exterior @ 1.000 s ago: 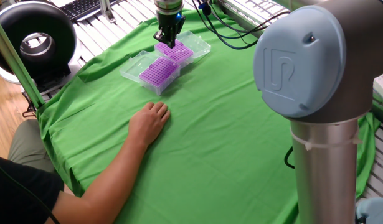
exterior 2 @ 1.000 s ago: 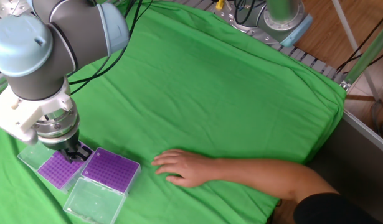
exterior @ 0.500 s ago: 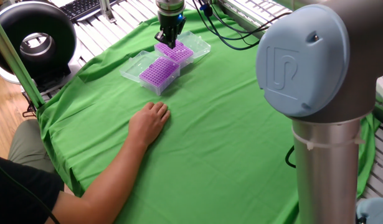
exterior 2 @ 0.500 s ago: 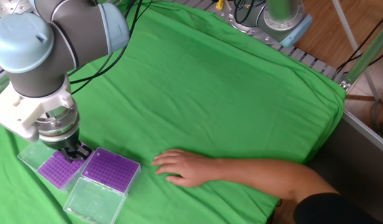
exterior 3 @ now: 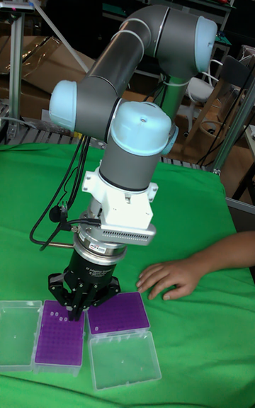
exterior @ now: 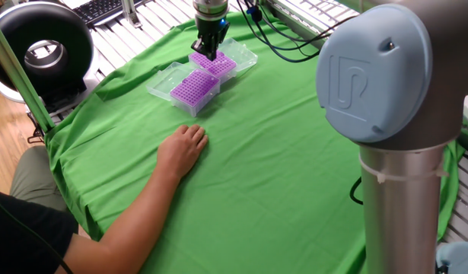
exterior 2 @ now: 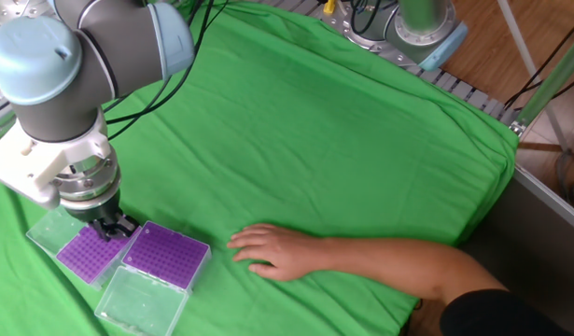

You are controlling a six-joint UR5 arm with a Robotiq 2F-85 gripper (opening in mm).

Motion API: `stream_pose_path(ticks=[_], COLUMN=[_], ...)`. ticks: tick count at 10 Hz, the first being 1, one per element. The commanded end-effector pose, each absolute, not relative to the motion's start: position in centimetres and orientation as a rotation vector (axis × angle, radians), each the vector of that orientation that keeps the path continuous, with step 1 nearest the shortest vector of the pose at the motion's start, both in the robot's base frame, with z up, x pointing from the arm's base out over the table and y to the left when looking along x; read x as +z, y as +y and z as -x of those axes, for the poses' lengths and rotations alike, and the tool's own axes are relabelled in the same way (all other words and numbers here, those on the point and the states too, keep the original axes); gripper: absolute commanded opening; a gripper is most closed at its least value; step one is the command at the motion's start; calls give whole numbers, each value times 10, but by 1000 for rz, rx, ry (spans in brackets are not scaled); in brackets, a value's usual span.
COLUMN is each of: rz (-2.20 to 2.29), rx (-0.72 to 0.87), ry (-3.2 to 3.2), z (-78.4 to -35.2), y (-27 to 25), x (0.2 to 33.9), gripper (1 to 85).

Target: Insert a small pipette tip into the holder for small pipette tips

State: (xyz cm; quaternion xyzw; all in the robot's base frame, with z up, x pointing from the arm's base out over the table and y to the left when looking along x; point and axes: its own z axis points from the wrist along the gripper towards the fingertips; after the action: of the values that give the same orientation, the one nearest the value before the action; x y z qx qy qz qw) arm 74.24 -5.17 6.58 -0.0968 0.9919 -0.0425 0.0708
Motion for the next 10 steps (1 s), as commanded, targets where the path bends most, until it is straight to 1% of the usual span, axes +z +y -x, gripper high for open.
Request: stream_pose_path(ticks=[1,6,10], rz=[279,277,278], rx=[-98,-83,-102], ry=[2975,2965,2981], z=[-742,-741,-737], y=[-50,-49,-51], x=[65,64,67], gripper=[10,10,10])
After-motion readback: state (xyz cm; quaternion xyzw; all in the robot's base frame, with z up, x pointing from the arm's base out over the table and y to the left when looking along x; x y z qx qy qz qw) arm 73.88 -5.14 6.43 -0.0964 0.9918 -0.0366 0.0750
